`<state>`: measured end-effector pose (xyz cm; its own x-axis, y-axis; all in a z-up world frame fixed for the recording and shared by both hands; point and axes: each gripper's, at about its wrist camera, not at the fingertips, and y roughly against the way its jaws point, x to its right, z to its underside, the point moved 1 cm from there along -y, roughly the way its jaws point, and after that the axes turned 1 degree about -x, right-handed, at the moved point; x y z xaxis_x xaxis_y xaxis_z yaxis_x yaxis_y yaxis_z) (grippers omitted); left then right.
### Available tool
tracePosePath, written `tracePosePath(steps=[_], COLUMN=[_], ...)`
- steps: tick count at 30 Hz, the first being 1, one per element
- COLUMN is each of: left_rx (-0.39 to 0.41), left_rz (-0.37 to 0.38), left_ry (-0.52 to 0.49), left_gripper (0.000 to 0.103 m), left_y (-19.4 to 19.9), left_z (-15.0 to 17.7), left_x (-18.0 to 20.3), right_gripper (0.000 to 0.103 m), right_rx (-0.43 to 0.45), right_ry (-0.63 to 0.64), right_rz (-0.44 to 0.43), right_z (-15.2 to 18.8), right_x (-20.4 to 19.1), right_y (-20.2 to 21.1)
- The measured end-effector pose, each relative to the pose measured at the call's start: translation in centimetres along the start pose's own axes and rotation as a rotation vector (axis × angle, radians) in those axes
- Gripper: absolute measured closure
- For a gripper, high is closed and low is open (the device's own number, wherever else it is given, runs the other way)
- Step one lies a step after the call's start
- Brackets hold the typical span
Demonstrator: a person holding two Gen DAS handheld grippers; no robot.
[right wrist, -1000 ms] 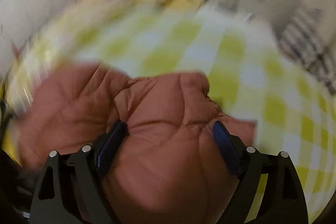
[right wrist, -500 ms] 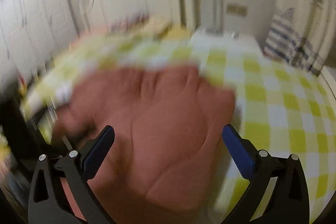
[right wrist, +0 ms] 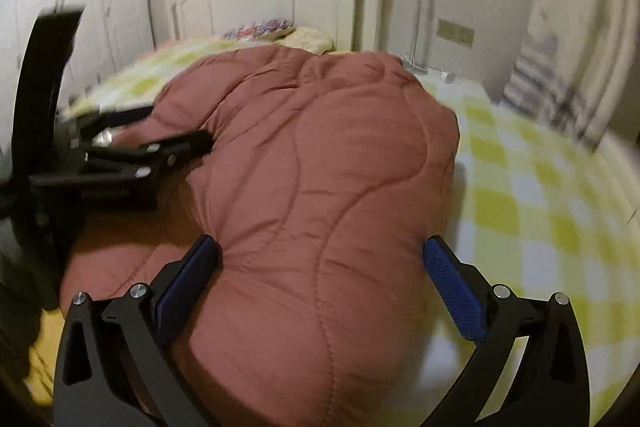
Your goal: Fold large clothes
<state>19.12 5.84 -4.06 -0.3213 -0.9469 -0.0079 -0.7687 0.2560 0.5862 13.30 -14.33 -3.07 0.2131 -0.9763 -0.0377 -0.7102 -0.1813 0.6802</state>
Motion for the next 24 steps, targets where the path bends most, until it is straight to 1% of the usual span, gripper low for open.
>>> tracePosePath(steps=[1,3,6,8,10,11,12,13,14,15,16,17,18,19,20,22,24], left_rx=[0.0,-0.014,-0.083,-0.073,-0.031,-0.022,-0.027,-0.049,-0.085,-0.146,-0.186,-0.203,-0.183,-0.172,-0.165,-0.145,-0.138], left_rz=[-0.003,-0.005,-0.031,-0.065,-0.078,-0.089,-0.127,-0.159,-0.187,-0.229,-0.251,-0.242,-0.223,-0.225,-0.235,-0.267,-0.259], left_ry=[-0.001,-0.006,-0.026,-0.024,-0.01,-0.007,-0.001,0.01,0.023,0.03,0.022,0.012,0.018,0.031,0.034,-0.005,0.001], left_gripper=[0.002,0.002,0.002,0.002,0.002,0.002,0.002,0.002,0.002,0.002,0.002,0.002,0.002,0.002,0.002,0.002,0.002], left_y=[0.0,-0.1,0.3,1.5,2.9,3.0,2.5,1.7,0.4,-1.9,-3.8,-5.2,-5.7,-5.4,-5.1,-4.9,-4.7], left_z=[-0.1,-0.2,-1.6,-2.9,-4.7,-5.3,-6.0,-6.3,-6.4,-5.8,-5.0,-4.1,-3.5,-3.4,-3.5,-3.2,-3.0], left_x=[0.0,0.0,0.3,0.4,0.0,-0.1,-0.6,-1.1,-1.7,-2.5,-2.8,-3.0,-3.3,-3.6,-3.7,-3.3,-3.2], right_gripper=[0.004,0.004,0.004,0.004,0.004,0.004,0.004,0.004,0.004,0.004,0.004,0.004,0.004,0.004,0.004,0.004,0.004], right_rx=[-0.003,-0.001,0.007,0.016,0.022,0.024,0.026,0.028,0.029,0.032,0.035,0.038,0.035,0.034,0.036,0.036,0.035], right_ry=[-0.019,0.003,0.011,0.013,0.012,0.014,0.018,0.022,0.024,0.023,0.02,0.014,0.014,0.024,0.029,0.026,0.024], right_rz=[-0.011,0.013,0.05,0.064,0.068,0.072,0.075,0.079,0.082,0.082,0.077,0.071,0.077,0.088,0.093,0.088,0.087], right_z=[0.0,0.0,0.3,0.4,0.6,0.6,0.7,0.8,0.8,0.8,0.9,0.8,0.8,0.9,0.9,0.8,0.8], right_x=[0.3,0.0,-0.8,-0.9,-1.0,-1.1,-1.1,-1.2,-1.2,-1.3,-1.3,-1.5,-1.5,-1.7,-1.9,-1.8,-1.7], right_y=[-0.1,0.0,0.3,0.4,0.5,0.5,0.6,0.7,0.7,0.8,0.8,0.8,0.8,0.7,0.7,0.7,0.7])
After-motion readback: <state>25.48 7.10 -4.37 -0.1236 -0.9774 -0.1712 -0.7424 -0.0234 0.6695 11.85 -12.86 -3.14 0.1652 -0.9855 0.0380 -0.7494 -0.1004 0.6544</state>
